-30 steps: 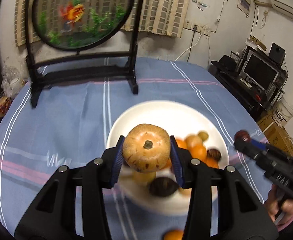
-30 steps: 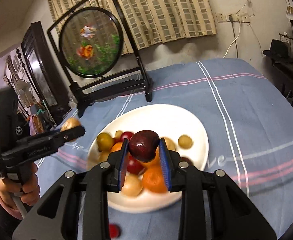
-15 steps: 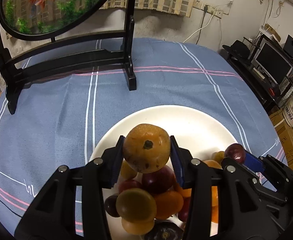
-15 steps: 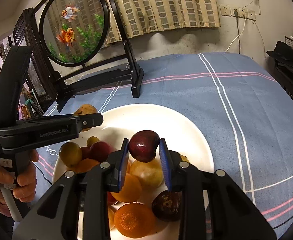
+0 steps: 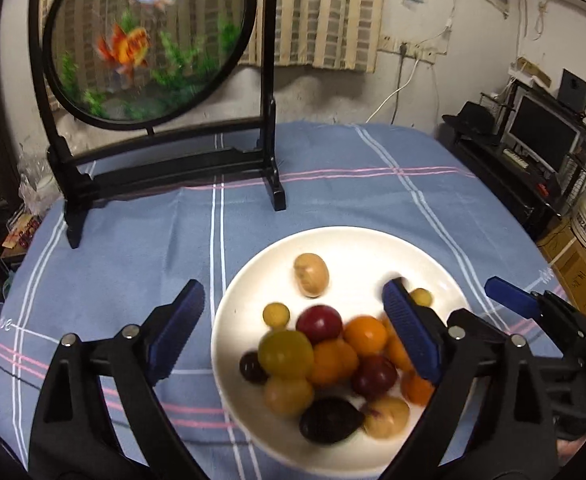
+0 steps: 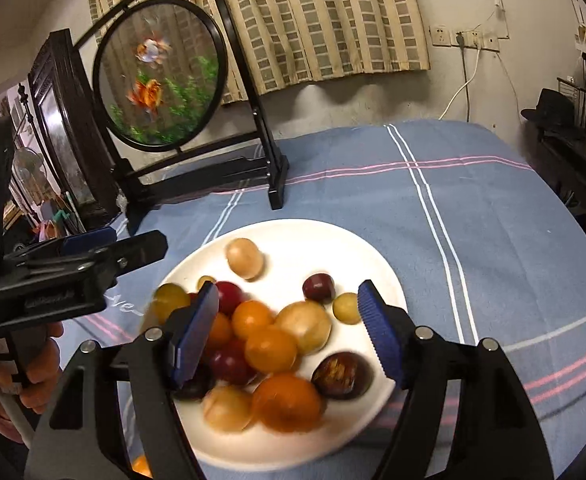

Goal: Organize fruits
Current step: 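Move the right tool back to the table and grasp a red tomato-like fruit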

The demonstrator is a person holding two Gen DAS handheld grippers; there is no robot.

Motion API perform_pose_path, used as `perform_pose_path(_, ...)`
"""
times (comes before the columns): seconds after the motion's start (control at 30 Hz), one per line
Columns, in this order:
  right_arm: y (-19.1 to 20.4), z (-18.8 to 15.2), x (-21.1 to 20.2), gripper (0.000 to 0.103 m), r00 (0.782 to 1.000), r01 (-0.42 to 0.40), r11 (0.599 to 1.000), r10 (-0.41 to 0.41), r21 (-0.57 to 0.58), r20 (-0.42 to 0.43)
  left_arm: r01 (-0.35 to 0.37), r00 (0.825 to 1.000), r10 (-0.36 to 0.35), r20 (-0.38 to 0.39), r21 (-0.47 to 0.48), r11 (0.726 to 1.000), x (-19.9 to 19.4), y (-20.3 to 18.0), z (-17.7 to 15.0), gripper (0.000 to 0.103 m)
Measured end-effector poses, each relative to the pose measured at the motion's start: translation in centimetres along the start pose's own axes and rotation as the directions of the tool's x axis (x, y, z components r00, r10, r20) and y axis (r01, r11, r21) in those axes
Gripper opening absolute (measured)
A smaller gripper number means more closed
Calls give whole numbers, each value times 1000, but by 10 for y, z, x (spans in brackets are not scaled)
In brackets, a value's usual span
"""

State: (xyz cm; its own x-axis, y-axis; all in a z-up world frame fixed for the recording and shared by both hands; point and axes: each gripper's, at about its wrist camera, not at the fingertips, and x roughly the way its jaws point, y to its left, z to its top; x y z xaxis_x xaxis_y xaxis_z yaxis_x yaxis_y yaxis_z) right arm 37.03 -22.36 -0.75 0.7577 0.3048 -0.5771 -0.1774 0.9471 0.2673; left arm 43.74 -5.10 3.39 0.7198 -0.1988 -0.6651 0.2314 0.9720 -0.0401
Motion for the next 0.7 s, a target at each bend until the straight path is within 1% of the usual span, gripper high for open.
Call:
perform_pose_path(0.03, 2, -2, -7, 74, 1000, 3, 1000, -3, -1, 2, 3, 1000, -3, 11, 3, 1000, -8, -1, -2, 96)
perform_pose_path(0.07, 7, -5, -19, 78, 1000, 27, 1000, -27, -10, 12, 7, 1000, -7, 30, 7, 1000, -23, -2, -7, 98)
perform_pose_path(0.1, 11, -8, -28, 86, 998, 59, 998, -58, -23, 26, 10, 999, -10, 41, 7, 1000, -32, -1, -10, 99)
perform_pose_path(0.13, 19, -13, -42, 91, 993, 109, 993, -106, -53, 57, 18, 998, -18, 60, 2, 1000, -46, -1, -17, 100)
perform_pose_path(0.17, 25, -18, -49, 97, 989, 132, 988, -126, -75, 79, 25, 997, -25, 70, -2, 1000, -55, -1, -23, 101)
perform_pose_path(0.2, 34, -25, -63, 99, 982, 161, 980, -148, -118, 117, 31, 996, -30, 80, -5, 1000, -65, 0, -31, 101)
perform_pose_path(0.23, 43, -34, -75, 99, 978, 176, 970, -153, -166, 143, 34, 996, -33, 86, -7, 999, -74, 0, -38, 101)
perform_pose_path(0.27, 50, -42, -83, 102, 978, 181, 960, -152, -213, 145, 35, 995, -34, 91, -7, 999, -84, 1, -49, 101)
perform_pose_path(0.33, 59, -58, -92, 102, 977, 200, 942, -172, -269, 124, 35, 995, -35, 89, -5, 999, -99, 4, -71, 101)
perform_pose_path(0.37, 63, -69, -96, 102, 980, 196, 936, -176, -291, 95, 32, 996, -32, 87, -5, 999, -104, 5, -80, 101)
perform_pose_path(0.4, 64, -78, -99, 102, 984, 178, 938, -164, -296, 73, 30, 996, -29, 86, -9, 1000, -110, 7, -91, 101)
perform_pose_path(0.47, 64, -97, -111, 102, 992, 128, 953, -119, -274, 51, 9, 996, -7, 86, -23, 1000, -117, 11, -115, 101)
perform_pose_path(0.5, 64, -104, -114, 102, 993, 118, 958, -110, -262, 42, 0, 997, 2, 79, -35, 999, -119, 14, -129, 100)
perform_pose_path(0.53, 65, -112, -117, 102, 995, 104, 963, -100, -249, 29, 1, 998, 2, 69, -45, 999, -120, 17, -136, 100)
perform_pose_path(0.6, 67, -122, -116, 102, 994, 104, 964, -106, -244, 7, 14, 1000, -11, 26, -92, 996, -119, 26, -159, 100)
perform_pose_path(0.7, 72, -132, -107, 102, 994, 91, 964, -105, -250, -40, 30, 1000, -31, -5, -156, 987, -115, 41, -181, 100)
